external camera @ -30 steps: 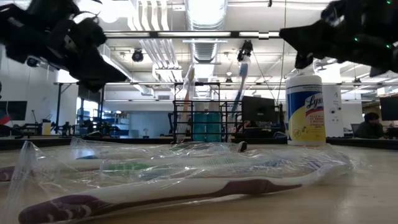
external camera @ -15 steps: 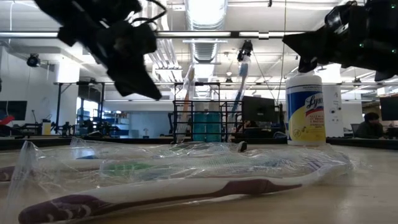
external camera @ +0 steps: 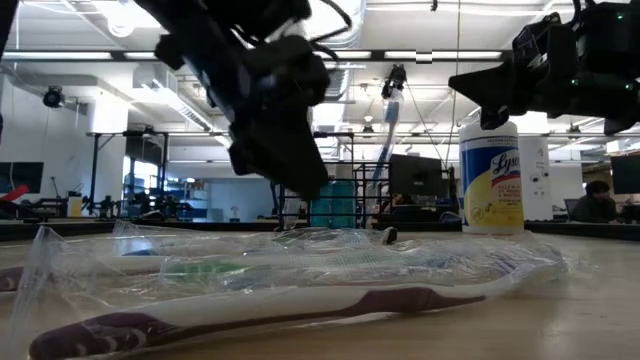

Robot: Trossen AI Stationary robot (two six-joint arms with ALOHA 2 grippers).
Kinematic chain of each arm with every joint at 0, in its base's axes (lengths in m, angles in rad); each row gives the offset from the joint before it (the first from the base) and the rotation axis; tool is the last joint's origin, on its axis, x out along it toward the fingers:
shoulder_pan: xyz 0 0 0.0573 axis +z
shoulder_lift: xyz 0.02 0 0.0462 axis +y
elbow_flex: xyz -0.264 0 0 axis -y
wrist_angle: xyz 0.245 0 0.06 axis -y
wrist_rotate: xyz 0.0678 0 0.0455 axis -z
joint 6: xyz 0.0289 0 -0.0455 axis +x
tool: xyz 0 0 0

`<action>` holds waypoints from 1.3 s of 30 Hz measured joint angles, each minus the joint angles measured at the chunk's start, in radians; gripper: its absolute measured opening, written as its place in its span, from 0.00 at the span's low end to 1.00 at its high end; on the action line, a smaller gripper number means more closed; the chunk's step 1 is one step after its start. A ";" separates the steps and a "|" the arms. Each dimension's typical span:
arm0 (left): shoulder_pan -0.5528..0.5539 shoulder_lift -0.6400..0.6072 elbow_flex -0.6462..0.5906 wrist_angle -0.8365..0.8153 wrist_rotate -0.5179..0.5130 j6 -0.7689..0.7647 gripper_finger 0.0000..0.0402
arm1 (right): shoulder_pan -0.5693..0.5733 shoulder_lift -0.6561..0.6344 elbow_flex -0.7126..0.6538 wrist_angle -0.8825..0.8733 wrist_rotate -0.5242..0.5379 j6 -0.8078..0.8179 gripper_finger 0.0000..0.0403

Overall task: Pick & Place toothbrushing station
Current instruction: Put the top green toothbrush in the wire organizer

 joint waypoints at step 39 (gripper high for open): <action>-0.016 0.126 0.177 -0.221 -0.194 0.011 0.43 | 0.000 0.000 0.000 -0.007 -0.010 0.003 0.02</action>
